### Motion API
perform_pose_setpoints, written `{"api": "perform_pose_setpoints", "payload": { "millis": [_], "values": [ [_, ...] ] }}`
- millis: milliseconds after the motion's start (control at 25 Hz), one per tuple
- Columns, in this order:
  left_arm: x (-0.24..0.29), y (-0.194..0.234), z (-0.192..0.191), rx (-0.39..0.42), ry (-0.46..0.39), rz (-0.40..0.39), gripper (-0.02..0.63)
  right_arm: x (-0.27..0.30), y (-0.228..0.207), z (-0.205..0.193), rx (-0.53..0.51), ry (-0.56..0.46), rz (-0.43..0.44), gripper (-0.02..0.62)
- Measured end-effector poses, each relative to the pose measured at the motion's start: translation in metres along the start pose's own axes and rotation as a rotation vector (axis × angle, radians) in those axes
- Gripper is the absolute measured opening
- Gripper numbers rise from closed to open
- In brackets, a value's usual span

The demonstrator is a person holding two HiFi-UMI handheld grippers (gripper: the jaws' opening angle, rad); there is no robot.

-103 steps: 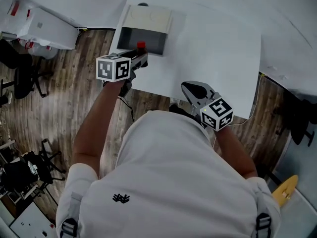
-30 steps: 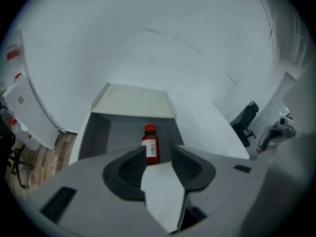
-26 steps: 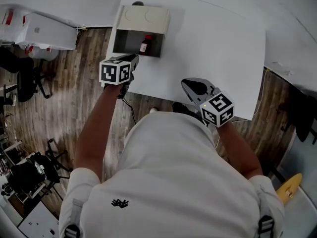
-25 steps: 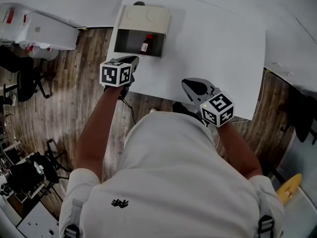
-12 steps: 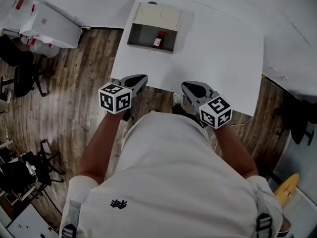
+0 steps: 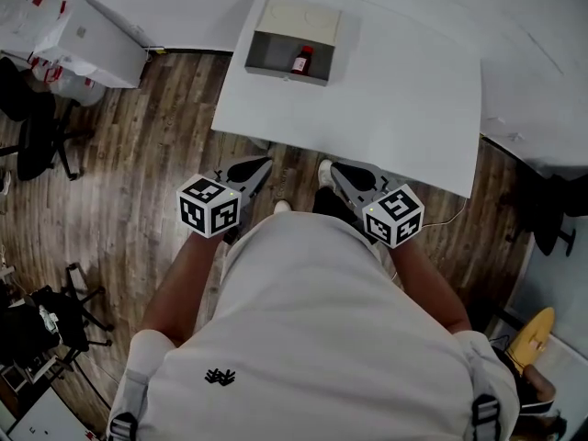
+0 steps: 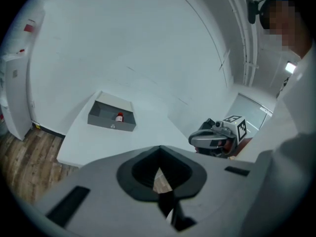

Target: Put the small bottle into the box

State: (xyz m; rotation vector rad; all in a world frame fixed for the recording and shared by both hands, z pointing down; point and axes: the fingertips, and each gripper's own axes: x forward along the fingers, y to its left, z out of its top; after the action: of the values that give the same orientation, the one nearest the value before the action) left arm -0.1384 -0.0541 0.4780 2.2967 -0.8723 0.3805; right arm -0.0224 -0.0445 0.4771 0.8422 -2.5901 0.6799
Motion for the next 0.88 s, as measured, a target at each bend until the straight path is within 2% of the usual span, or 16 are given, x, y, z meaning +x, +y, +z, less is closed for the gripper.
{"api": "perform_pose_setpoints", "payload": {
  "millis": [480,880],
  "values": [
    [-0.010,-0.035,-0.017,0.028,-0.022,-0.080,0.005,-0.016,0.036,-0.020,0.003,0.005,-0.029,0.008],
    [-0.024,-0.040,-0.026,0.040,-0.018,-0.081,0.005,-0.012,0.049,-0.016,-0.024,-0.008,-0.020,0.006]
  ]
}}
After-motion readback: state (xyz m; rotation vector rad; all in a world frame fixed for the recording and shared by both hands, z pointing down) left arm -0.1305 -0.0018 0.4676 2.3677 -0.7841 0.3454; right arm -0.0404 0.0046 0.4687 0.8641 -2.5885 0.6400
